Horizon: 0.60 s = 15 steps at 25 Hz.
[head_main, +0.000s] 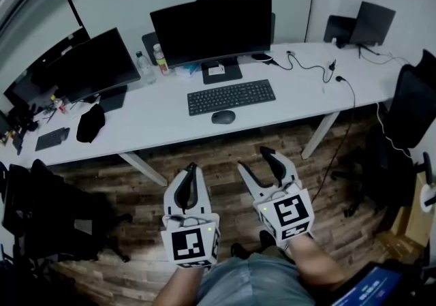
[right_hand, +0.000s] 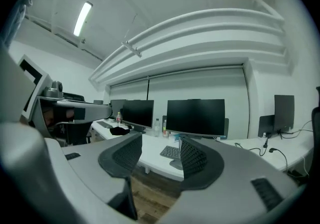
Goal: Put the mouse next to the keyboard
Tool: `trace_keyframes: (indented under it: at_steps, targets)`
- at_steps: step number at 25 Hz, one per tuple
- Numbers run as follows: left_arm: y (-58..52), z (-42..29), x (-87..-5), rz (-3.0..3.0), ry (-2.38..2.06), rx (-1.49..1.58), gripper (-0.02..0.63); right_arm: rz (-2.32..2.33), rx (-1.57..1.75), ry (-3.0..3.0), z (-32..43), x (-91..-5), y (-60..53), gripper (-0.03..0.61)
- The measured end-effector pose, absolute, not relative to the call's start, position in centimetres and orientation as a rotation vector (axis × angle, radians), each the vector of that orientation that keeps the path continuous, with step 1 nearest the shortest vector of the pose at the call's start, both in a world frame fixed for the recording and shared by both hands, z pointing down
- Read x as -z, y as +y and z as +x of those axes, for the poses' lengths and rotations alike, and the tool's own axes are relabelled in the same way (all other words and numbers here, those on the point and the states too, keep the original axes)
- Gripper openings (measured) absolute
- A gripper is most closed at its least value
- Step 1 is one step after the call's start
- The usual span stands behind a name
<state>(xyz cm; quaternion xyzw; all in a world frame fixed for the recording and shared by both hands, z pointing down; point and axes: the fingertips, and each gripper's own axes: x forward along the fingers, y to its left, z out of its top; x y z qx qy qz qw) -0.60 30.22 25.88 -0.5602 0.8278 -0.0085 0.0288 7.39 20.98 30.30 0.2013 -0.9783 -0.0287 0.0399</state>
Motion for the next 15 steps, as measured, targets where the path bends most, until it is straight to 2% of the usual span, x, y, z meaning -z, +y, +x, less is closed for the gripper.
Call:
trace_keyframes:
  at_steps: [15]
  targets:
    - [27.3, -2.8, -26.8, -1.744, 2.556, 0.032, 0.005, 0.624, 0.136, -2.970, 5.4, -30.5, 18.1, 0.241]
